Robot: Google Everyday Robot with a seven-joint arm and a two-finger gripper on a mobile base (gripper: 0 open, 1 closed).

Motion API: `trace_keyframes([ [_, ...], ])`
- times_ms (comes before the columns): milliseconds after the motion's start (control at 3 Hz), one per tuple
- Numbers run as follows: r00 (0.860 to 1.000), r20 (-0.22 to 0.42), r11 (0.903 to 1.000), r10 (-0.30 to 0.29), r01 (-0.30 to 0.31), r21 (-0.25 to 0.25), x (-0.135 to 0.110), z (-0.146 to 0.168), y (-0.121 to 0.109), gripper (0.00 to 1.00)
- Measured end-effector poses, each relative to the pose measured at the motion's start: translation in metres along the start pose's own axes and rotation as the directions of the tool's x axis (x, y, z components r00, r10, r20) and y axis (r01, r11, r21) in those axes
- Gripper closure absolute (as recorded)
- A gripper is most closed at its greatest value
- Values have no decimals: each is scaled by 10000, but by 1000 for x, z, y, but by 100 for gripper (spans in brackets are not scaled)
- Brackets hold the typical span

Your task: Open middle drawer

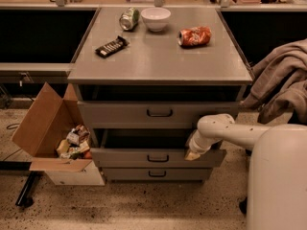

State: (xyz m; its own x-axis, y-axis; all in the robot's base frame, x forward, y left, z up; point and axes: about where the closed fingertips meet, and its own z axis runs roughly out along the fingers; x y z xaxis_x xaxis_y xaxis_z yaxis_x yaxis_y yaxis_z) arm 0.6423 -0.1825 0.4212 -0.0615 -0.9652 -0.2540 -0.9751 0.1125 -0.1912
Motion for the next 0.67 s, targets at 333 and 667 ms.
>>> trace_keyframes([
  [333,10000,0,10000,0,0,0,0,0,0,81],
  [667,10000,0,10000,0,0,-1,0,0,0,57],
])
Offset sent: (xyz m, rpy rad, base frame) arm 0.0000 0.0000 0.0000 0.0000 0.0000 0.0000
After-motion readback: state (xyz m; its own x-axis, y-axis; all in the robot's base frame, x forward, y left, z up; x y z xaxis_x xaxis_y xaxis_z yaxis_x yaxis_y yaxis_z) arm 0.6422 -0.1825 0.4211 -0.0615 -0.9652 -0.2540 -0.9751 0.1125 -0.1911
